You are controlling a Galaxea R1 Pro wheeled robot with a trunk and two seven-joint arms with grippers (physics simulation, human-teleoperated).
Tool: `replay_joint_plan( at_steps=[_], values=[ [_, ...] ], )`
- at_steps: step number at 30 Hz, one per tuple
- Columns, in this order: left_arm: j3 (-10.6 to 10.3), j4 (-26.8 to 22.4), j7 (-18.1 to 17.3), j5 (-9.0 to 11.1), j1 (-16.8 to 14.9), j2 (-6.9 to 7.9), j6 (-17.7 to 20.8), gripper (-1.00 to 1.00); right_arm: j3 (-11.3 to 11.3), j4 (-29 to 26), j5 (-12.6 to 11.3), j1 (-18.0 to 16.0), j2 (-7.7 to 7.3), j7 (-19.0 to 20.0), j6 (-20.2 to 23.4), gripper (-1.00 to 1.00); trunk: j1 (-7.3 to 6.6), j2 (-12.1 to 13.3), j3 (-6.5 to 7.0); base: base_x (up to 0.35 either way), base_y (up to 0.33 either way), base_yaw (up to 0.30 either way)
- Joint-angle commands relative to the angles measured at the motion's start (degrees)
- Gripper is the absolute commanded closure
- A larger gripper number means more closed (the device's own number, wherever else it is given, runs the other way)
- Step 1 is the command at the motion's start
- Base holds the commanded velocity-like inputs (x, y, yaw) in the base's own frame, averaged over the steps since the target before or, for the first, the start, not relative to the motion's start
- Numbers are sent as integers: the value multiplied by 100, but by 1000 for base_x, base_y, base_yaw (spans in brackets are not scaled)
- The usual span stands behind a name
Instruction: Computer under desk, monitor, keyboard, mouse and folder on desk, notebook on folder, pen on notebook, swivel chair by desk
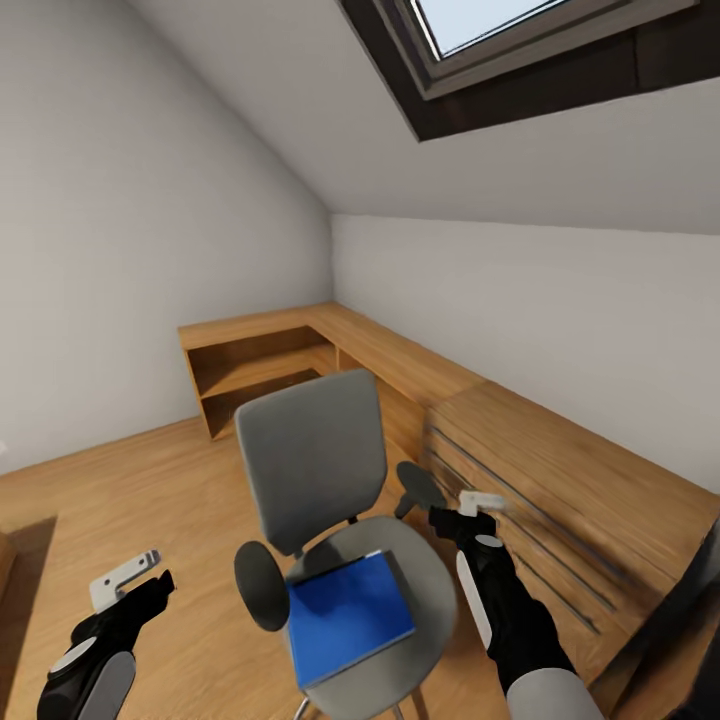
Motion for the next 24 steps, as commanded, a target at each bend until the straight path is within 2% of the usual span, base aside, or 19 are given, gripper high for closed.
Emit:
replay_joint_plan(
  at_steps=[1,7,11,16,19,24],
  values=[
    [-5,-5,38,46,-5,3,17,-100,-13,-13,52,-3,6,7,42,-100,1,-5,-10,48,289,274],
    [7,-89,56,45,-5,-4,16,-100,59,60,47,-3,6,62,48,-100,1,-5,-35,14,96,263],
    [297,-150,66,54,-5,-37,13,-100,430,142,45,-3,6,246,45,-100,1,-5,-59,1,8,215],
    [469,-161,68,62,-5,-53,12,-100,635,168,44,-3,6,325,38,-100,111,-205,-179,0,1,185],
    [434,-162,65,62,-5,-61,16,-100,643,169,50,-3,6,330,35,-100,177,-326,-239,0,0,66],
    [189,-162,74,56,-5,-138,21,-100,640,141,77,-3,6,331,33,-100,287,-526,-331,0,0,13]
  ],
)
